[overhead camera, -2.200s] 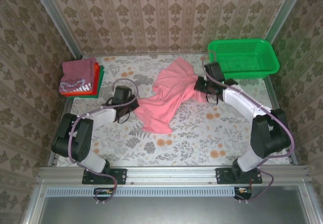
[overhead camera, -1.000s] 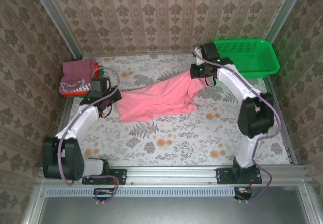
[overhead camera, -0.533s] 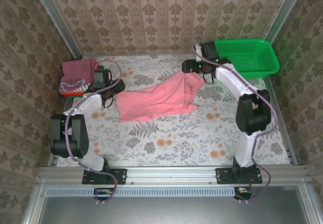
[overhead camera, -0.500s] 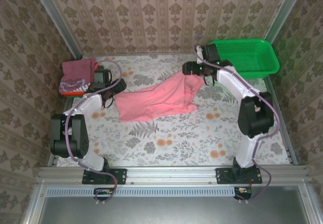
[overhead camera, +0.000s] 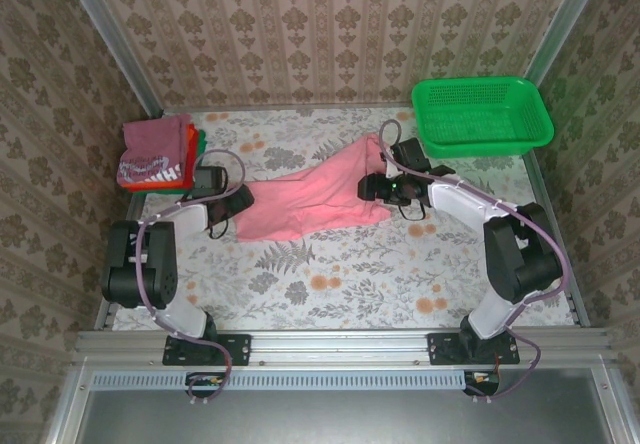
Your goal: Fold and stack the t-shirts
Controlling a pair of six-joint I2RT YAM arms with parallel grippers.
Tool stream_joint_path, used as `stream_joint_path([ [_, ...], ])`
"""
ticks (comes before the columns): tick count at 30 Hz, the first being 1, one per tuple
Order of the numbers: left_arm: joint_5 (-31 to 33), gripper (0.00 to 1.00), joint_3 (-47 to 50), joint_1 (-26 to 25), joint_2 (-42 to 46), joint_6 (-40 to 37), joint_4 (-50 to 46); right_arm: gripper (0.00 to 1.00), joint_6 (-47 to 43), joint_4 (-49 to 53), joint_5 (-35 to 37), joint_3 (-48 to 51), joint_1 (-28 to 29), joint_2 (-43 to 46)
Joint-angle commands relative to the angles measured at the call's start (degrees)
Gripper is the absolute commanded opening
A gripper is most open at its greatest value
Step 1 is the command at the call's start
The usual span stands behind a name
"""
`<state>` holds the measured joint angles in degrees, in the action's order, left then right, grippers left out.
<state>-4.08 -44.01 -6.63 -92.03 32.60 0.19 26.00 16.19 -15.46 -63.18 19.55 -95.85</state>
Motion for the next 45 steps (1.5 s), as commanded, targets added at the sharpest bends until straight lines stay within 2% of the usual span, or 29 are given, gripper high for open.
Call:
stream_joint_path([
  [1,-0.23,0.68,-1.82,0.54,-2.02,1.30,0.61,0.69,1.61,-1.04,-1.10,-0.83,0.31,-1.30],
  [6,-0.81,0.54,-0.42,0.05,-3.17,2.48,1.35,0.66,1.78,-1.14,-0.16,-1.47,0.26,-1.58],
  [10,-0.75,0.51,-1.13,0.14,-5.28,2.03,1.72,0.66,1.79,-1.01,-0.79,-1.91,0.29,-2.23],
  [12,-1.59,0.38,-1.67,0.18,-6.03,2.40,1.71,0.65,1.64,-0.44,-0.41,-2.16,0.23,-2.17],
  [16,-2.95,0.04,-0.92,-0.07,-5.36,3.35,2.91,0.64,1.94,0.95,1.72,-2.26,0.25,-1.31],
  [17,-2.95,0.00,-0.52,-0.13,-4.71,3.34,3.02,0.63,2.18,1.49,2.53,-2.21,0.27,-0.94],
  [21,-2.01,0.00,0.93,-0.08,-1.31,3.18,2.94,0.57,4.12,4.10,5.04,-2.15,1.83,-0.23],
  [27,-0.72,0.00,1.17,-0.04,2.01,2.56,1.17,0.49,9.27,1.29,2.83,-0.64,6.13,-2.22],
  [35,-0.13,0.00,1.58,0.71,4.41,1.94,0.17,0.47,13.39,3.97,6.15,-1.79,6.23,-6.81],
  [45,-0.65,0.00,1.98,0.76,4.03,2.04,0.90,0.46,14.25,3.83,6.15,1.19,5.45,-4.59],
])
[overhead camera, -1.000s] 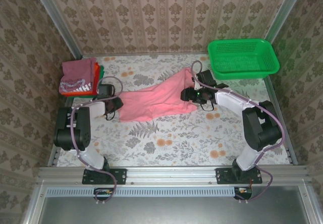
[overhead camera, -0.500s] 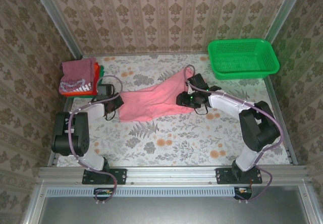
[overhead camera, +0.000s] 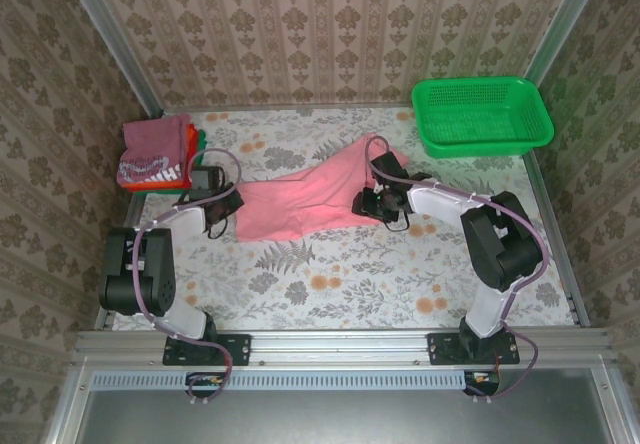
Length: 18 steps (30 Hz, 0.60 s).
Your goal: Fold and stack the t-shirts
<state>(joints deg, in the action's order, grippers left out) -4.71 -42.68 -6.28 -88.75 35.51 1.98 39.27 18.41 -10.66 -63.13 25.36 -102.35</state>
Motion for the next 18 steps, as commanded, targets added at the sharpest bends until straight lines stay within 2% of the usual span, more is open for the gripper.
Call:
stream_joint_path([
  [1,0.05,0.00,0.66,0.40,0.75,-1.01,-0.93,0.46,1.01,1.91,1.34,1.30,-0.40,1.84],
  [8,-0.11,0.00,0.58,0.49,0.76,-1.06,-0.92,0.50,0.83,1.58,0.55,2.23,-0.45,1.03],
  [10,-0.30,0.00,0.76,0.49,0.77,-0.99,-0.73,0.46,1.12,-0.20,-0.21,2.57,-0.49,0.74],
  [14,-0.24,0.00,0.93,0.49,0.79,-0.97,-0.57,0.29,1.03,-1.67,-0.22,1.71,-0.51,0.21],
  [18,-0.20,0.00,1.27,0.65,1.25,-0.91,-0.39,0.05,0.60,-1.91,0.37,1.36,-1.14,0.79],
])
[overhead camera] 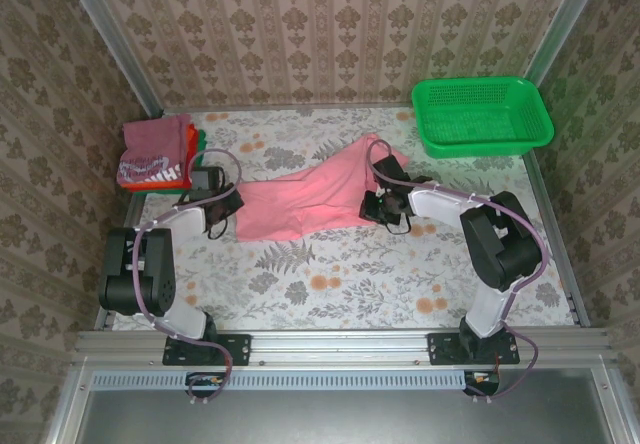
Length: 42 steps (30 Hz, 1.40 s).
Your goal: Fold and stack the t-shirts
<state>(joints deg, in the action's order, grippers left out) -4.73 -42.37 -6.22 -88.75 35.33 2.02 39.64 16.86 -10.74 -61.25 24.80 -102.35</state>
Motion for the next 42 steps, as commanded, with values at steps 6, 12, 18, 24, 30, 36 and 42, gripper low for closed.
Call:
stream_joint_path([
  [6,0.39,0.00,1.64,0.71,4.20,-0.94,-0.54,0.00,-1.53,-0.38,3.50,2.53,-3.01,8.62],
  [12,0.77,0.00,0.71,1.32,7.04,-1.89,-2.69,0.00,-3.16,3.70,9.95,5.61,-7.46,20.02],
  [18,-0.43,0.00,0.71,1.51,8.54,-2.60,-4.77,0.00,-3.24,7.72,13.41,9.47,-11.79,29.74],
  [24,-2.77,0.00,0.47,1.47,9.48,-4.61,-8.20,0.00,-3.43,11.69,15.76,11.66,-15.42,35.49],
  [30,-5.66,0.00,1.31,1.47,7.97,-4.88,-8.31,0.00,-3.24,10.57,13.48,14.02,-18.97,30.74],
  [36,-6.23,0.00,2.55,0.64,8.24,-4.44,-8.19,0.78,-1.76,7.94,13.28,13.90,-19.23,25.05],
  [42,-5.33,0.00,3.00,0.69,7.30,-4.72,-7.83,0.71,-5.26,8.04,17.28,13.30,-17.39,18.71],
])
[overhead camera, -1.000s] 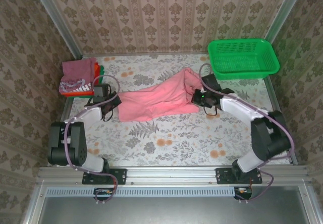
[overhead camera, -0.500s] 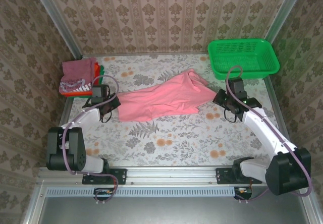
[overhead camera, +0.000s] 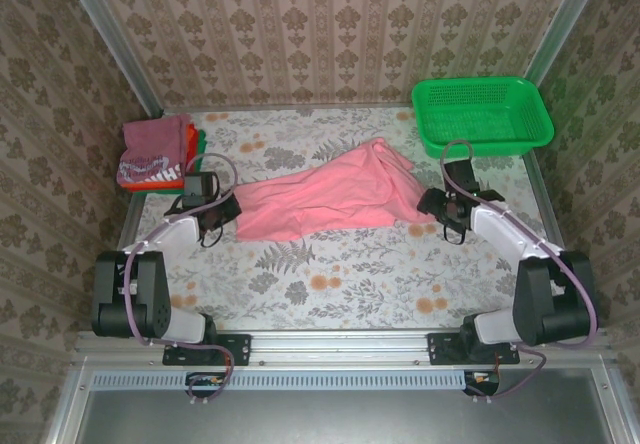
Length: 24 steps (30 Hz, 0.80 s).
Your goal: Fold and stack the t-shirts
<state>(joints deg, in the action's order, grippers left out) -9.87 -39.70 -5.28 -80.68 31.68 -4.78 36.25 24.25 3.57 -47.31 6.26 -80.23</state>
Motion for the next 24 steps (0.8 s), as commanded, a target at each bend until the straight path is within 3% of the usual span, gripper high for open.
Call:
stream_joint_path([
  [1,-0.25,0.00,0.33,-0.33,-0.89,-1.05,-0.86,0.70,-2.35,0.65,3.55,-0.97,1.82,-4.53],
  [6,-0.50,0.00,-0.09,-0.32,-1.84,-1.09,-0.50,0.64,-4.01,1.29,7.12,-4.84,4.58,-11.00],
  [13,-0.11,0.00,0.15,-0.24,-1.24,-1.36,-0.94,0.56,-6.12,2.14,10.31,-9.09,4.28,-16.62],
  [19,-0.04,0.00,0.33,-0.28,-1.49,-1.06,-0.68,0.54,-7.20,2.07,7.40,-11.00,2.58,-21.45],
  [20,-0.03,0.00,0.35,-0.23,-1.58,-1.10,-0.67,0.47,-7.10,2.47,6.98,-11.47,2.36,-22.27],
  [24,-0.10,0.00,0.20,-0.25,-1.75,-1.10,-0.33,0.48,-7.50,4.62,4.16,-12.62,1.41,-23.15],
])
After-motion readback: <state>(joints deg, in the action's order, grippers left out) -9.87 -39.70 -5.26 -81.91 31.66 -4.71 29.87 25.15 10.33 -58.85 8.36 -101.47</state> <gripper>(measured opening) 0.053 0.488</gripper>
